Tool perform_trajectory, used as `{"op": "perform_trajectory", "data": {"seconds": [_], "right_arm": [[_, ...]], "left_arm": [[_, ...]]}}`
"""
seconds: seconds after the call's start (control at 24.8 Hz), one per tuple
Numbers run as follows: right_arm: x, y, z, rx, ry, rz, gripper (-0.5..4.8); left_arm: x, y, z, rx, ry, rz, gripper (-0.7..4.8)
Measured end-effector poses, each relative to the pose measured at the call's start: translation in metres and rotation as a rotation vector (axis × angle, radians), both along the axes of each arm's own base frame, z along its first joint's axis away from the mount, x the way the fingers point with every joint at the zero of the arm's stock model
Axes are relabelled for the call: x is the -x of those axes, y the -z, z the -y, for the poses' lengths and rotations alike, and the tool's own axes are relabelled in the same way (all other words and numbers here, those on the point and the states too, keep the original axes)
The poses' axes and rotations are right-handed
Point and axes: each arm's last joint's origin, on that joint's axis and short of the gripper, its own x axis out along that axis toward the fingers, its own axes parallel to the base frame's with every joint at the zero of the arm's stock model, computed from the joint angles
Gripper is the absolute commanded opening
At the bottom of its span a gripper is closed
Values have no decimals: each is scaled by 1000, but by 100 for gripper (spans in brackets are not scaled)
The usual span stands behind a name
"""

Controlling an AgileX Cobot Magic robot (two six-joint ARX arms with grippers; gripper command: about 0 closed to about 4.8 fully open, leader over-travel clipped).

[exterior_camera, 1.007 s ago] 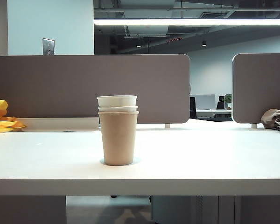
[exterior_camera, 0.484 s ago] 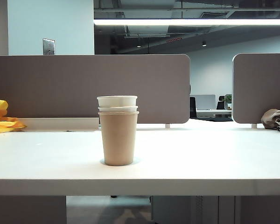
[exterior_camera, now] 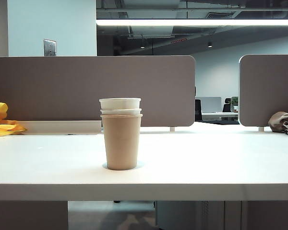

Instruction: Pick up all the paper cups on the table one by one and stack them together.

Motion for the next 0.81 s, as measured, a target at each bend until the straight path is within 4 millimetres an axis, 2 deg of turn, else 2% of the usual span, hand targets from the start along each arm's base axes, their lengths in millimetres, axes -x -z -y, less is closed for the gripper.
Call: {"op": "perform_trajectory", "data": {"seconds": [0.36, 0.44, 0.69, 0.81], "right_arm": [[-7, 33, -11, 24, -211, -78, -6], [-8, 42, -13, -6, -234, -122, -6], [-9, 43, -13, -28, -235, -117, -6], [-10, 43, -13, -36, -235, -94, -5]], "left_arm": [[-6, 12, 4, 22, 25, -10, -5], [-8, 16, 4, 72, 20, -28, -5], [-10, 17, 5, 125, 18, -25, -5], [-17, 44, 8, 71, 13, -94, -5]]}}
